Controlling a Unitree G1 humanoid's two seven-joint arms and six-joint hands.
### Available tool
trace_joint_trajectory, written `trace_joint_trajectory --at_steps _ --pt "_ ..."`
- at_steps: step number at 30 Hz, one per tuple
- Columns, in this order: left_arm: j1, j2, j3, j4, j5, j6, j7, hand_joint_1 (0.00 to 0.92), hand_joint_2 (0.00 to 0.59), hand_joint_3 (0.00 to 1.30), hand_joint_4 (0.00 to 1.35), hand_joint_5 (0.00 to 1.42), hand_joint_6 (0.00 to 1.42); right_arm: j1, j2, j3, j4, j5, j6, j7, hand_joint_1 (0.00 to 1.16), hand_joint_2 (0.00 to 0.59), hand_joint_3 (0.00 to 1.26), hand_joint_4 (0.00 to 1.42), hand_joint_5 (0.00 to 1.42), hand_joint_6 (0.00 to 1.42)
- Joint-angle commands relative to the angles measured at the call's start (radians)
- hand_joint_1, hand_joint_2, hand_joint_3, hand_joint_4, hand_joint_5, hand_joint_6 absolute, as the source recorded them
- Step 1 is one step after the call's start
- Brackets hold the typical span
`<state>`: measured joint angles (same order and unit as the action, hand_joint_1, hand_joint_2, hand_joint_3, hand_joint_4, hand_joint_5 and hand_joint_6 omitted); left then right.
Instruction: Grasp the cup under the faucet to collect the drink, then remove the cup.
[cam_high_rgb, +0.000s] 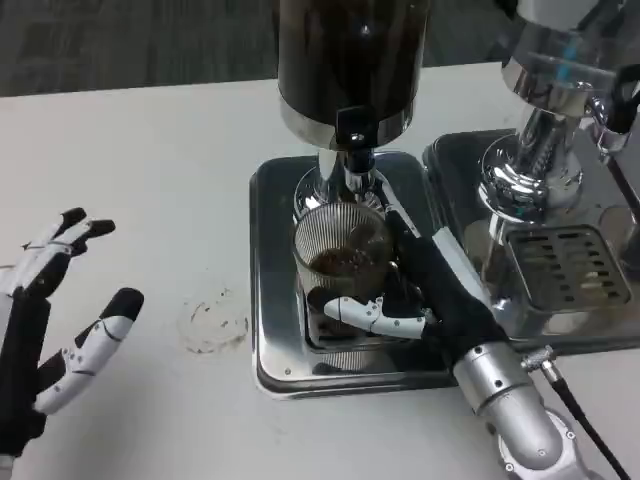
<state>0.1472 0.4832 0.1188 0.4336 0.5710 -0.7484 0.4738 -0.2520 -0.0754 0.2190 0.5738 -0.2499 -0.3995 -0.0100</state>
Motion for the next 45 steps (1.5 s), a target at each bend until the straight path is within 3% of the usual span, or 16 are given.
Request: trace_joint_trajectory --at_steps 1,11,18,26,34,45 --pt "0.014 0.012 -0.002 -0.028 0.034 0.005 0.046 0.0 0.229 0.31 0.11 0.28 0.17 -0.003 0.014 -0.002 0.044 0.012 0.018 0.017 0.89 0.161 0.09 0.26 0.23 0.31" --pt "0.02 0.012 -0.003 -0.032 0.028 0.017 0.052 0.0 0.232 0.32 0.12 0.3 0.18 -0.035 0.029 -0.025 0.11 -0.003 -0.025 -0.061 0.96 0.177 0.35 0.46 0.41 0.45" --pt "0.025 0.024 -0.005 -0.037 0.049 0.015 0.07 0.0 0.237 0.29 0.14 0.32 0.19 -0.038 0.036 -0.024 0.128 -0.044 -0.061 -0.16 1.02 0.133 0.5 0.56 0.55 0.58" --pt "0.009 0.034 -0.034 -0.031 0.076 0.026 0.08 0.0 0.238 0.28 0.15 0.32 0.19 -0.039 0.037 -0.026 0.135 -0.095 -0.086 -0.269 1.04 0.105 0.57 0.62 0.66 0.68" --pt "-0.013 0.039 -0.067 -0.029 0.072 0.026 0.068 0.0 0.238 0.28 0.15 0.32 0.19 -0.032 0.039 -0.027 0.135 -0.115 -0.107 -0.335 1.07 0.083 0.61 0.68 0.75 0.81" --pt "-0.021 0.037 -0.086 -0.018 0.059 0.019 0.056 0.0 0.239 0.28 0.15 0.32 0.19 -0.015 0.036 -0.041 0.109 -0.112 -0.121 -0.374 1.08 0.065 0.65 0.75 0.83 0.96"
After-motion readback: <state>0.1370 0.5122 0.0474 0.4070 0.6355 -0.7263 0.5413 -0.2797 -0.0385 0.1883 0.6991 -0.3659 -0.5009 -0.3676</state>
